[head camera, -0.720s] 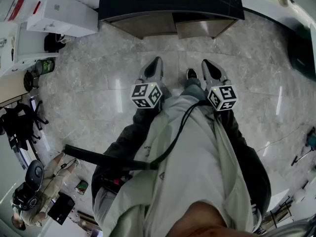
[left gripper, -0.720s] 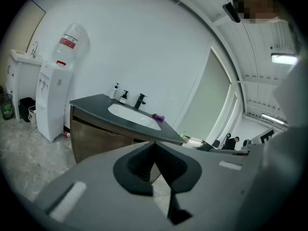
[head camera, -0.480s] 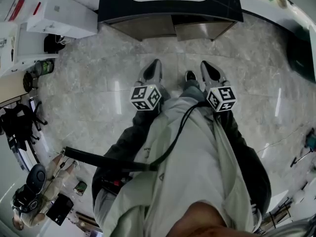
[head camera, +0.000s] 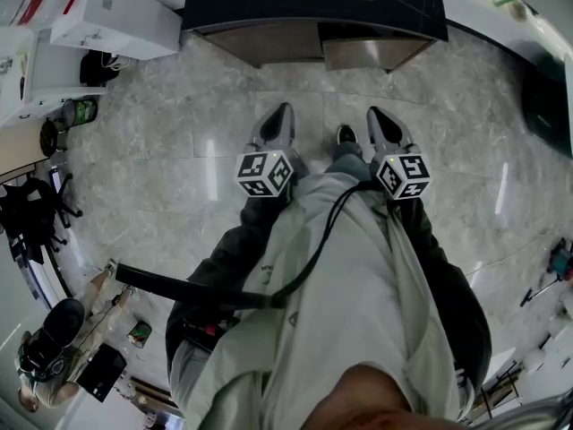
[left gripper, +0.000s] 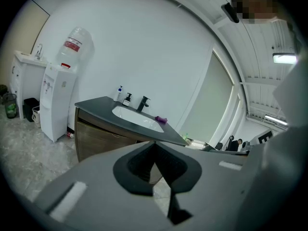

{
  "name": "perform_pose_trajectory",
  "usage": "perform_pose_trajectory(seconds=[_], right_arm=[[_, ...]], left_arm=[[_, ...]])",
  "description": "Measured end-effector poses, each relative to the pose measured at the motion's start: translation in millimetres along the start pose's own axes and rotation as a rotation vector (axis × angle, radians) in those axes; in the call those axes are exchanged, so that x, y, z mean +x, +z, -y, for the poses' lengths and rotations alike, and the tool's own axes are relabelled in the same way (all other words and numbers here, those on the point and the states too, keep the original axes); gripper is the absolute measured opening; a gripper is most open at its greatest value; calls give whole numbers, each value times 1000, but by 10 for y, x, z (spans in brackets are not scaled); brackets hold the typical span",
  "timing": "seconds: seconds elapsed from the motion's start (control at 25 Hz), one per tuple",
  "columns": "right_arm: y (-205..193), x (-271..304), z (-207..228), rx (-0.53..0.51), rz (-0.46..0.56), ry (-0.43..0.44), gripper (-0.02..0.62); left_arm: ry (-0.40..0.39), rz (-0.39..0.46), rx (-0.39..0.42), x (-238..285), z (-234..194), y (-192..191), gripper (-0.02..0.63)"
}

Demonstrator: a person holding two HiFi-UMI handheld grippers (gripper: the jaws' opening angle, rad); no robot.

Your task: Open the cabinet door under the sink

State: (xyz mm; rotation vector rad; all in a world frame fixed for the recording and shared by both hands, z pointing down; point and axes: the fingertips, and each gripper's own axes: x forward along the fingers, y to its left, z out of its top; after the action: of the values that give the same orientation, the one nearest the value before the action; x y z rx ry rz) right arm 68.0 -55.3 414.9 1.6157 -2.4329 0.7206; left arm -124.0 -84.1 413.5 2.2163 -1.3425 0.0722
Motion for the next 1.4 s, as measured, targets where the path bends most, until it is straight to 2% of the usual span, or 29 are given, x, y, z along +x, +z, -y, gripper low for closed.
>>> perform_pose_trajectory(seconds=[0.52, 1.04, 1.4], right_arm=[[-117, 37, -167, 27, -16, -47, 0], [-274, 25, -811, 30, 6, -108, 0], [-334, 117, -806, 140, 45, -110, 0]], left_arm=[[-34, -18, 3, -69, -163, 7, 6], [-106, -37, 13, -462, -489, 64, 6], [-84, -37, 14, -584, -702, 63, 6]])
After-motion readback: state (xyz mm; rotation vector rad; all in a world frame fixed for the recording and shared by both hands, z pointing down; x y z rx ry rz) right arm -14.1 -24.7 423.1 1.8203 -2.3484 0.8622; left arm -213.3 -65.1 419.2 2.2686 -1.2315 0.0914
